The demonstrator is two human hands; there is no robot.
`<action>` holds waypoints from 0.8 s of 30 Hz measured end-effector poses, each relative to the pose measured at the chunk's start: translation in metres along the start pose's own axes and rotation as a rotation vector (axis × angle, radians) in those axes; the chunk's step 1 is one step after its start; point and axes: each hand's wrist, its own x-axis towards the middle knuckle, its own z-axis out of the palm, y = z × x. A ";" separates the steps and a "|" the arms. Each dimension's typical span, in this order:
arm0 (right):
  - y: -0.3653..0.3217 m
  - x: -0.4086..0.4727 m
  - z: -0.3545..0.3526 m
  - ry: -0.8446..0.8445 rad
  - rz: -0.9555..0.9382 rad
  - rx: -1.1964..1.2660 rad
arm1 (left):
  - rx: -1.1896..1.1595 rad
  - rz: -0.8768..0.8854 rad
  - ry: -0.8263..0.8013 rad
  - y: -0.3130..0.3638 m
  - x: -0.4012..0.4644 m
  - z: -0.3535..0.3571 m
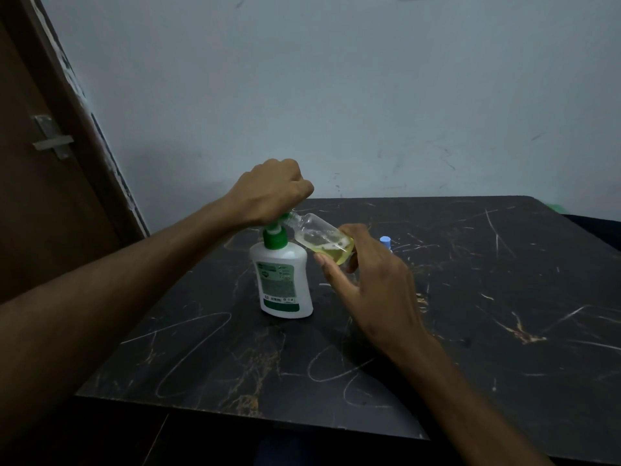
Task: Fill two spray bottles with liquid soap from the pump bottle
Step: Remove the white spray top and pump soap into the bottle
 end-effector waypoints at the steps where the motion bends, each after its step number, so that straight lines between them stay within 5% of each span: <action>1: 0.000 0.000 0.000 -0.001 0.001 0.004 | 0.001 0.002 0.003 0.001 0.000 -0.002; 24: 0.001 0.000 0.001 -0.015 0.017 -0.008 | -0.011 -0.005 0.007 0.002 0.000 -0.002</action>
